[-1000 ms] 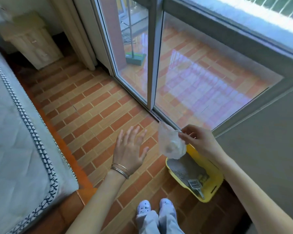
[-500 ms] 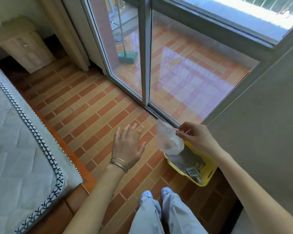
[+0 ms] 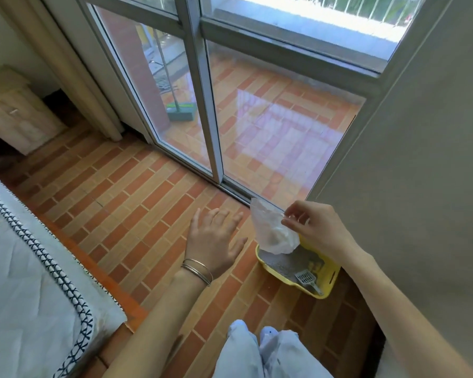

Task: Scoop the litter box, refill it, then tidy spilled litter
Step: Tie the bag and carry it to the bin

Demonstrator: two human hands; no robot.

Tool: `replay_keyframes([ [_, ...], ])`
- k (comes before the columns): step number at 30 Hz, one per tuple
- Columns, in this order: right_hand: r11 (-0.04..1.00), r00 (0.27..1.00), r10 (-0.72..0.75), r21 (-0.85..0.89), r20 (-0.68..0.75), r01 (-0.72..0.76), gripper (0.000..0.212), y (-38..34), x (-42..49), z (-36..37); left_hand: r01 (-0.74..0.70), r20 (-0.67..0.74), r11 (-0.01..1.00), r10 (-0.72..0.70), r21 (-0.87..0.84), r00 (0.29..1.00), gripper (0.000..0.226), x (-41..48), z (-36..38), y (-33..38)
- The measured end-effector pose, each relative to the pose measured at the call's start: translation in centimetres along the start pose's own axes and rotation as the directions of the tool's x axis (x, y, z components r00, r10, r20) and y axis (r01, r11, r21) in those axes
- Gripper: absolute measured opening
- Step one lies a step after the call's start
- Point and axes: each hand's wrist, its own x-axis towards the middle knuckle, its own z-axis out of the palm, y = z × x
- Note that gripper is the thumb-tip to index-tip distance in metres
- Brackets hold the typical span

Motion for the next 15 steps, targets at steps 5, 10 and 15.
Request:
replay_keyframes([
  [5,0.999,1.0,0.026,0.02,-0.006,-0.026,0.014,-0.2,-0.9,-0.2,-0.042,-0.048,0.999,0.041,-0.025,0.998,0.059,0.7,-1.8,1.2],
  [10,0.991,0.991,0.119,0.073,-0.067,-0.114,0.012,-1.1,-2.4,0.8,-0.175,-0.013,0.984,0.175,0.01,0.984,0.061,1.8,-1.7,0.5],
  [15,0.965,0.948,0.256,0.116,-0.191,-0.237,0.008,-3.3,-5.0,3.6,-0.362,0.035,0.932,0.361,0.003,0.932,0.057,1.7,-0.2,-1.8],
])
